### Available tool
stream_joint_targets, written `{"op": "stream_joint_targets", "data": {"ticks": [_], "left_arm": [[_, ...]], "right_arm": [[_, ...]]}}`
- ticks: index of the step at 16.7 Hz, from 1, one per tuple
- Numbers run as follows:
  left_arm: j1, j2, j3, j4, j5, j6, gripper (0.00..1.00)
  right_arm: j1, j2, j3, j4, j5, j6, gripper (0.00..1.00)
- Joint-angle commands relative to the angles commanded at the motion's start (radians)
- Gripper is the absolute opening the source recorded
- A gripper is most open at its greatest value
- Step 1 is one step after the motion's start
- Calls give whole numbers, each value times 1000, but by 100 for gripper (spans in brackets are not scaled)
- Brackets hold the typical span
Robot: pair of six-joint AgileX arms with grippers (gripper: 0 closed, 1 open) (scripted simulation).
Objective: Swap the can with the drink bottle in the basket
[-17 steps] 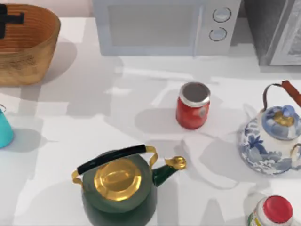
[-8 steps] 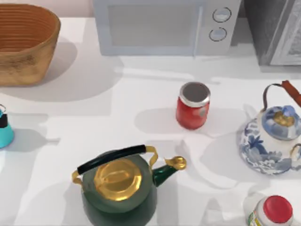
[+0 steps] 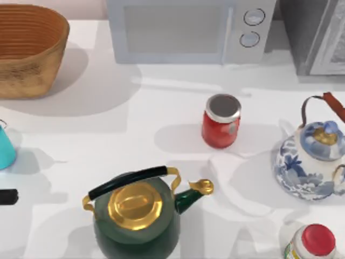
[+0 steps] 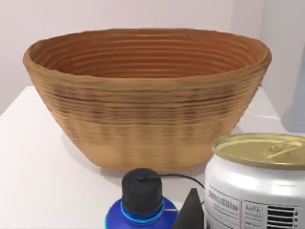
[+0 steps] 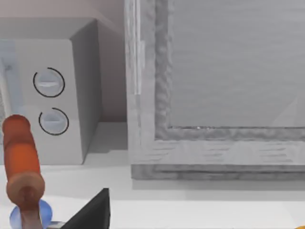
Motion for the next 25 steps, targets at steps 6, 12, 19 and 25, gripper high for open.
{"op": "stream_joint_targets", "data": {"ticks": [6, 12, 19, 25], "left_arm": [[5, -90, -57, 65, 24, -9, 0], [-4, -45, -22, 104, 47, -12, 0], [-53, 344, 201, 382, 234, -32, 0], [-87, 696, 385, 594, 403, -37, 0]], "right_arm": [[0, 0, 0, 0, 0, 0, 100], [0, 0, 0, 0, 0, 0, 100], [0, 0, 0, 0, 0, 0, 100], [0, 0, 0, 0, 0, 0, 100]]}}
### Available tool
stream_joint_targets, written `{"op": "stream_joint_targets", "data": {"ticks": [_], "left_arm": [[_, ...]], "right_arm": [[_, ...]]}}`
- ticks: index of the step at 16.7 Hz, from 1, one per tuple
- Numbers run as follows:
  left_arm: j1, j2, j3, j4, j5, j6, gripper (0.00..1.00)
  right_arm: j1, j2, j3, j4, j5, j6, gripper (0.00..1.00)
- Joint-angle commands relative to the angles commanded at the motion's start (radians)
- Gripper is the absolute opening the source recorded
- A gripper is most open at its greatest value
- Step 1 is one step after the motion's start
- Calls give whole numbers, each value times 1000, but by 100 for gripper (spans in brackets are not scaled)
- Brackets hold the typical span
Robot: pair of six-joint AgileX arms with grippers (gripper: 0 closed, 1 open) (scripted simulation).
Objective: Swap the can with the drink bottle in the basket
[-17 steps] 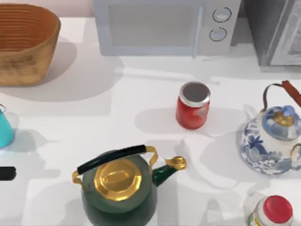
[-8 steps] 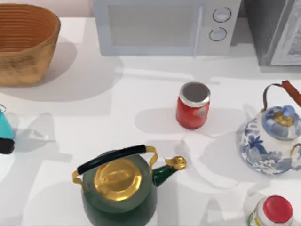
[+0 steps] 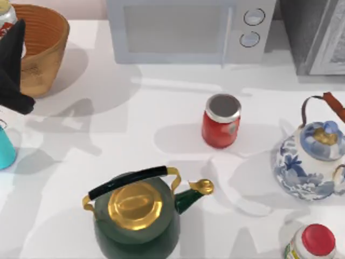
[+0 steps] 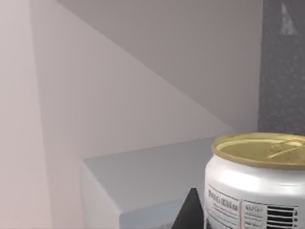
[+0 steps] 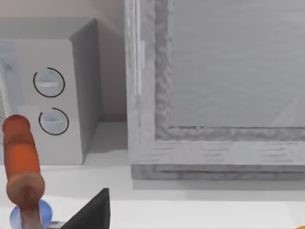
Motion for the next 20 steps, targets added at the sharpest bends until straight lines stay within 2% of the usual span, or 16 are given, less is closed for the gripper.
{"op": "stream_joint_targets", "data": {"ticks": [12, 20], "left_arm": [[-72, 615, 337, 365, 328, 22, 0], [-106, 1000, 508, 541, 511, 32, 0]], "right_arm": [[0, 0, 0, 0, 0, 0, 100], [0, 0, 0, 0, 0, 0, 100]]}}
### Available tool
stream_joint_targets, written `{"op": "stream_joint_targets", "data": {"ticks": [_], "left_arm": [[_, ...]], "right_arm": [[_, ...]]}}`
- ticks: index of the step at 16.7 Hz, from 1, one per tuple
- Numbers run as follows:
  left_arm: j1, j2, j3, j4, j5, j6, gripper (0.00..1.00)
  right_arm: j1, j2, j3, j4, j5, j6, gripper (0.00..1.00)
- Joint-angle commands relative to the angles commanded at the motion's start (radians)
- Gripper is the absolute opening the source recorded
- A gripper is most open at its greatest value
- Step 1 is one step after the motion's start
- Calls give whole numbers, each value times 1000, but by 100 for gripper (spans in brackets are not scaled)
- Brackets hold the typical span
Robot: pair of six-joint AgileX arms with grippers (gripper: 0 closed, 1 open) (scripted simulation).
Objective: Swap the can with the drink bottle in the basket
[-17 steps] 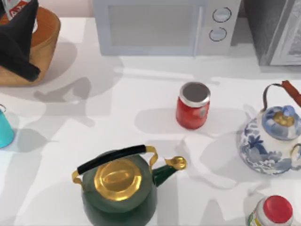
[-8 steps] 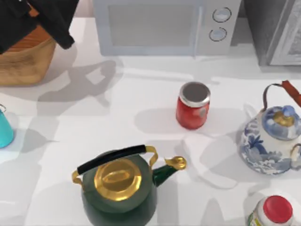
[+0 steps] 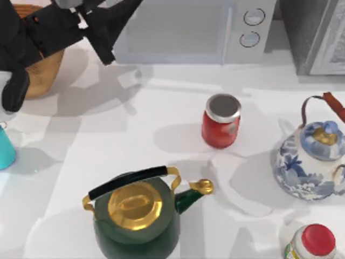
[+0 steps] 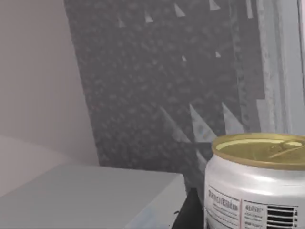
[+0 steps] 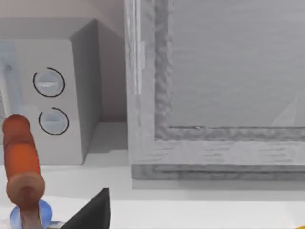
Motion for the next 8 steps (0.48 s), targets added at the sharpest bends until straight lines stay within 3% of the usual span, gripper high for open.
{"op": "stream_joint_targets", "data": {"ticks": [8], "left_arm": [[-51, 361, 151, 139, 182, 15, 0]], "right_arm": [[0, 0, 0, 0, 0, 0, 100]]}}
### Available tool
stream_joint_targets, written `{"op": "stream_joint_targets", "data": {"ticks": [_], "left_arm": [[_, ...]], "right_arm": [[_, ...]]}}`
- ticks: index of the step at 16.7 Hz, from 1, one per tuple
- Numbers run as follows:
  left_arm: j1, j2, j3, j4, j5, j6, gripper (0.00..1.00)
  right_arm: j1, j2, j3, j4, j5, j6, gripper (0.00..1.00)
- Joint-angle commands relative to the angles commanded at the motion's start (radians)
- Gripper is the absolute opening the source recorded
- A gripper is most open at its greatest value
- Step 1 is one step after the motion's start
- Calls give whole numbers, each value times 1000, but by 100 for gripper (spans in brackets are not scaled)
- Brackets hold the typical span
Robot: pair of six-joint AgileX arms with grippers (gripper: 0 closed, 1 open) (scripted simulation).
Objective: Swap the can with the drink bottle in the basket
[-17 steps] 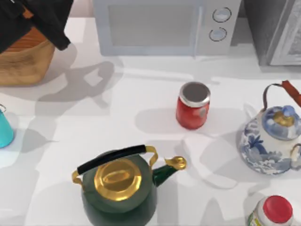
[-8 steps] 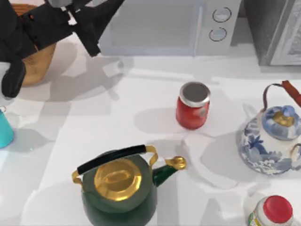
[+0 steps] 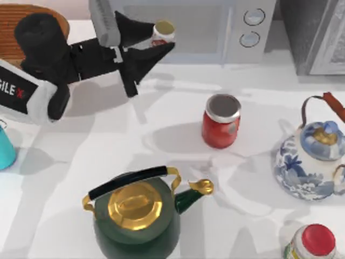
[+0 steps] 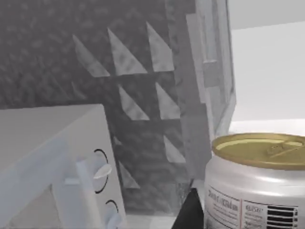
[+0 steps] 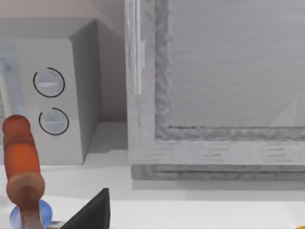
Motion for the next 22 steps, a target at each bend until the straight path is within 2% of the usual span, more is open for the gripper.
{"op": "stream_joint_targets", "data": {"ticks": [9, 17, 22], "left_arm": [[-61, 395, 126, 84, 208, 9, 0], [-74, 417, 138, 88, 226, 11, 0], [-74, 417, 138, 88, 226, 11, 38]], "right_arm": [[0, 0, 0, 0, 0, 0, 100], [0, 0, 0, 0, 0, 0, 100], [0, 0, 0, 0, 0, 0, 100]]}}
